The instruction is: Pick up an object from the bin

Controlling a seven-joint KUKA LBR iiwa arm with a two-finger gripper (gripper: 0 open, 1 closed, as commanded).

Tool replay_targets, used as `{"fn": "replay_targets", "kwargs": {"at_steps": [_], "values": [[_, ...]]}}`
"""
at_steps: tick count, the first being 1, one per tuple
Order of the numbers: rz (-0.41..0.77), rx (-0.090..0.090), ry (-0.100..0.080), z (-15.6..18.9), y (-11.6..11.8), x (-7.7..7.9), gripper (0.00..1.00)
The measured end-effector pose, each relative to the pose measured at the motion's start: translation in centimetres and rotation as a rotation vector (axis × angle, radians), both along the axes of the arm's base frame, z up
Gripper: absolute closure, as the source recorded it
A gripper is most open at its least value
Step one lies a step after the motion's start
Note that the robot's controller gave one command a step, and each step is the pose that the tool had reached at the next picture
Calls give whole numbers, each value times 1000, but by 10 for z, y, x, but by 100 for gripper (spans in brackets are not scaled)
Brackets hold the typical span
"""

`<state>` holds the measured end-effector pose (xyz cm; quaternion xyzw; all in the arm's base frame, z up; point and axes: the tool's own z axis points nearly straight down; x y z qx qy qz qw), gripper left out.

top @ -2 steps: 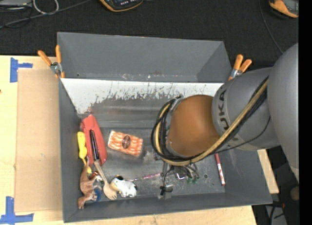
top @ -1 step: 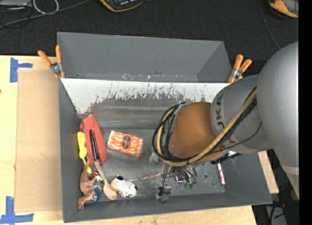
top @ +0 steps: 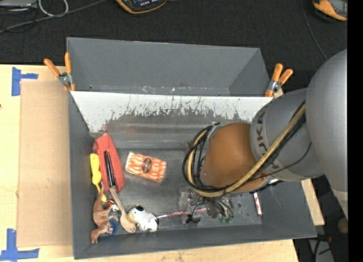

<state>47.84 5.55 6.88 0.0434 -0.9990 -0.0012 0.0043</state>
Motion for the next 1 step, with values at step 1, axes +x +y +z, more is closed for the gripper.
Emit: {"fn": "replay_targets", "kwargs": {"at_steps": [1], "values": [[0, 0, 0, 0, 0, 0, 100]]}}
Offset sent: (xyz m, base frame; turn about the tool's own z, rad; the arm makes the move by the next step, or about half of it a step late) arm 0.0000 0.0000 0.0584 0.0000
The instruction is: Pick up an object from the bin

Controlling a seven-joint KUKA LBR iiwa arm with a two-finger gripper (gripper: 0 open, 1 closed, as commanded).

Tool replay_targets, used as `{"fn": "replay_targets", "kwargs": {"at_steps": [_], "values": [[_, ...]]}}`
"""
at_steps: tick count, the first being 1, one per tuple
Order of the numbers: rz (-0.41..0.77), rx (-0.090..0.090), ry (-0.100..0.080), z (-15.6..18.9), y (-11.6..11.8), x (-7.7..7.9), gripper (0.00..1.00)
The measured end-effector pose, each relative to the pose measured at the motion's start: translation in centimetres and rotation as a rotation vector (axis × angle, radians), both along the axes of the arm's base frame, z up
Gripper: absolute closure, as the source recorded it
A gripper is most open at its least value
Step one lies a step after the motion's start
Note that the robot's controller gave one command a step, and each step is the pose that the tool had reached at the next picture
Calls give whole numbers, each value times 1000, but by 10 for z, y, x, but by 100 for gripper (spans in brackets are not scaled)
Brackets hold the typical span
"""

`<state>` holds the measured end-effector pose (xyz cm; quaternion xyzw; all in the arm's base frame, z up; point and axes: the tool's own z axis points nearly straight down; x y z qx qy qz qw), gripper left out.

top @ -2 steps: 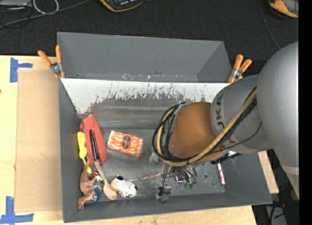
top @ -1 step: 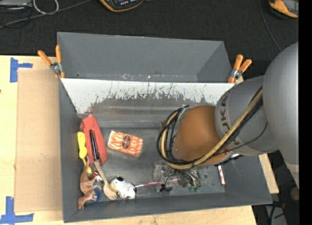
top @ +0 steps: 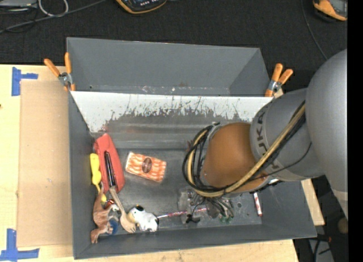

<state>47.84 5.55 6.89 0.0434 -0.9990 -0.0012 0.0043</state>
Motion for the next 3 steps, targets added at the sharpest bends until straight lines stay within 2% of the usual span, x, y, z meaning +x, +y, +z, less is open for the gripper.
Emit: {"fn": "replay_targets", "kwargs": {"at_steps": [1, 3], "values": [[0, 0, 5, 33, 0, -2, 100], [0, 0, 3, 73, 0, -1, 100]]}}
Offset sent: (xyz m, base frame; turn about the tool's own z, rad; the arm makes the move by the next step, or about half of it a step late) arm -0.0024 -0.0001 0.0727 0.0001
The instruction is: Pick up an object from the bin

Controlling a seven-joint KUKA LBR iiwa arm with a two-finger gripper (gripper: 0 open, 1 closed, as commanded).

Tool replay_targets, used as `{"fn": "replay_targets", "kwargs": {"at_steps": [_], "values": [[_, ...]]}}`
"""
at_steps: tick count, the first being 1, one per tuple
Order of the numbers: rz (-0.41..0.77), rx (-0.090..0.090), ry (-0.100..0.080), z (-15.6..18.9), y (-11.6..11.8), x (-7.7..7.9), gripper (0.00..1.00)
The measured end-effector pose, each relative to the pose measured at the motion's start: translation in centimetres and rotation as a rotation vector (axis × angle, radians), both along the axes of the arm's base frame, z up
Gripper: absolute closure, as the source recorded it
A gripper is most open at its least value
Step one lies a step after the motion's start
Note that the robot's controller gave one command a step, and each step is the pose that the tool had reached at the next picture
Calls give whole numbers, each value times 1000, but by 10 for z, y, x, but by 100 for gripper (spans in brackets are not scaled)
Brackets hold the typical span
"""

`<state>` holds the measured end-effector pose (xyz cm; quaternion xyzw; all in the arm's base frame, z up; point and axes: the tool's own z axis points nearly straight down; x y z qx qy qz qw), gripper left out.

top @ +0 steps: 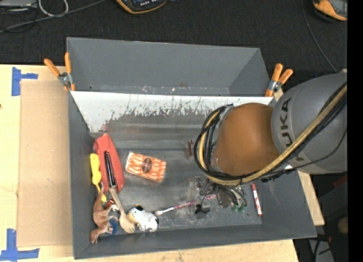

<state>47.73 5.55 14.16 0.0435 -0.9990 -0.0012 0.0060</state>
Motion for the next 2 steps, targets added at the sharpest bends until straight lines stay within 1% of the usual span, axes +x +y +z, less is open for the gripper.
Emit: {"fn": "replay_targets", "kwargs": {"at_steps": [2], "values": [[1, 0, 2, 22, 0, 0, 100]]}}
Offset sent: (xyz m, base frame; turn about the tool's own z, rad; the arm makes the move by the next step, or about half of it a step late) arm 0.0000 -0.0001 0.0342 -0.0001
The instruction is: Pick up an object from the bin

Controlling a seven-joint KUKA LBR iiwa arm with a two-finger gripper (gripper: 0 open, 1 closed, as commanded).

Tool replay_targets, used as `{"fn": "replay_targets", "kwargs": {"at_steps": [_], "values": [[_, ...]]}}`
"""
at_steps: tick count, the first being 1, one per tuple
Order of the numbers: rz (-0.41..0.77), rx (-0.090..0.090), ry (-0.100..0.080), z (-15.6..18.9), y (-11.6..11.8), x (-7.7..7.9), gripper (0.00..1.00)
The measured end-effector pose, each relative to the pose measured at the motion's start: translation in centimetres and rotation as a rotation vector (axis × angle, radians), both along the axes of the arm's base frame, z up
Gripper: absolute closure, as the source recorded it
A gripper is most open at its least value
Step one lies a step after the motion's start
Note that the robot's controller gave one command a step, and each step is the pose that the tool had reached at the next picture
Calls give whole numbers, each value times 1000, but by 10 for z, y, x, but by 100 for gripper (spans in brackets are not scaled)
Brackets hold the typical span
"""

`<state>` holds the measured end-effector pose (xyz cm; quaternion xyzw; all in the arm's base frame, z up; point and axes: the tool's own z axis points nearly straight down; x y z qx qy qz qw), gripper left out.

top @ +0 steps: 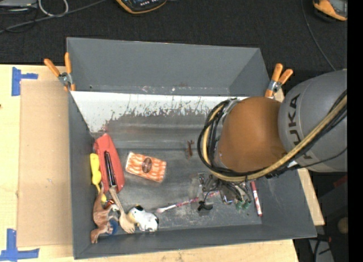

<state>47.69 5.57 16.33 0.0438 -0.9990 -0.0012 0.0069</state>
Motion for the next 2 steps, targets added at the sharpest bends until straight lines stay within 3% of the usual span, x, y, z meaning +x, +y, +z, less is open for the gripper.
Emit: {"fn": "replay_targets", "kwargs": {"at_steps": [2], "values": [[1, 0, 1, 36, 0, 0, 100]]}}
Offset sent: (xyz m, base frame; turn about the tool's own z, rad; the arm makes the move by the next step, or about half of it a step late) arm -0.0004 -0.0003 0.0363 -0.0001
